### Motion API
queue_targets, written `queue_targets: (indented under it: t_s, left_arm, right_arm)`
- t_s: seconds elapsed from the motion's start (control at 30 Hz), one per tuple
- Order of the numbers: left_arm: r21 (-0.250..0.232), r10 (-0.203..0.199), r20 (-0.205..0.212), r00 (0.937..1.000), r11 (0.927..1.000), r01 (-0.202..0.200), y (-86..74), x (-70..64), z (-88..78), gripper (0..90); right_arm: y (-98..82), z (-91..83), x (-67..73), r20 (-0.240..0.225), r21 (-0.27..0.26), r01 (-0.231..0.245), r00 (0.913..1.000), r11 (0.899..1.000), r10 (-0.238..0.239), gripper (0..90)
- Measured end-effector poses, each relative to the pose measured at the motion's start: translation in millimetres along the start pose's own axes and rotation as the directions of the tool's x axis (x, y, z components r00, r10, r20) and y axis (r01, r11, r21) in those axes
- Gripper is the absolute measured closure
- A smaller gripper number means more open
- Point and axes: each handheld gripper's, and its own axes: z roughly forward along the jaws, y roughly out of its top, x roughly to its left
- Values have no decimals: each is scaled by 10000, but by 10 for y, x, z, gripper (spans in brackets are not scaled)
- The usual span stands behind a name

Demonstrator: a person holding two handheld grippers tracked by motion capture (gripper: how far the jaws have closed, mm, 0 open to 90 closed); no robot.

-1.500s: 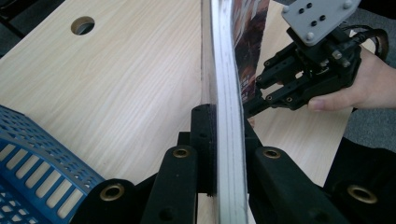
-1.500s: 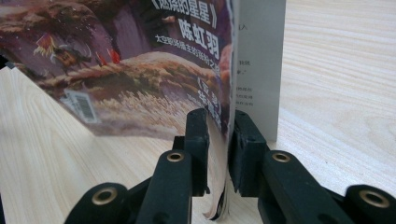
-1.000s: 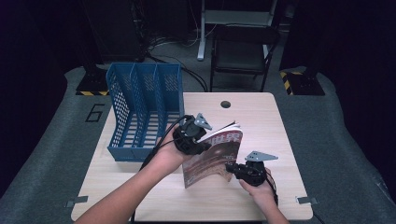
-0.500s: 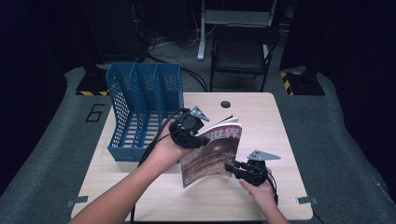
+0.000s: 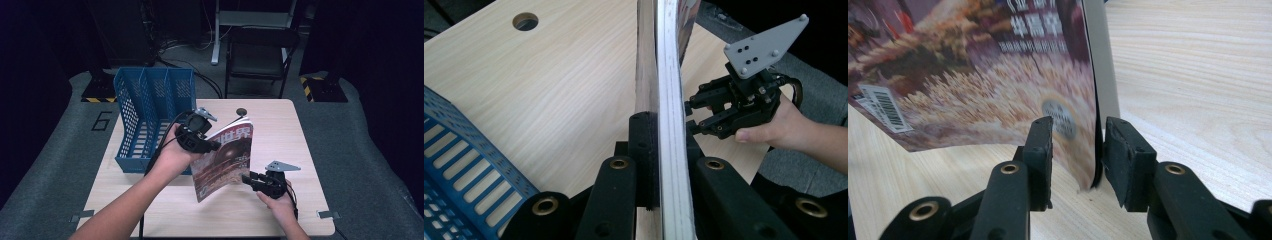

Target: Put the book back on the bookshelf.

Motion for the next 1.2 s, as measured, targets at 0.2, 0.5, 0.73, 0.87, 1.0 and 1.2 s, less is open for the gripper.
queue_targets:
  t_s: [0.2,0.5,0.73,0.87,1.0,1.2]
  left_arm:
    - [-87,-353,-163,9992,9993,352,23,99,-84,841]
    - [-155,-564,-461,9973,9983,557,101,196,-218,841]
    - [-234,-621,-726,9954,9979,605,196,216,-314,841]
    - [-305,-640,-826,9945,9976,617,251,216,-373,841]
    - [-361,-530,-980,9938,9981,497,308,212,-428,841]
    - [-391,-531,-1054,9930,9980,492,367,211,-488,841]
  right_arm:
    - [-2,-17,-23,81,-71,-143,9999,9999,144,639]
    - [-9,-21,-47,57,-45,-225,9997,9997,225,637]
    - [-20,-6,-50,57,99,-330,9994,9994,330,637]
    - [-25,-1,-61,159,133,-386,9991,9992,384,637]
    - [-30,2,-61,88,142,-505,9987,9986,504,637]
    - [-36,10,-69,18,234,-457,9990,9987,456,637]
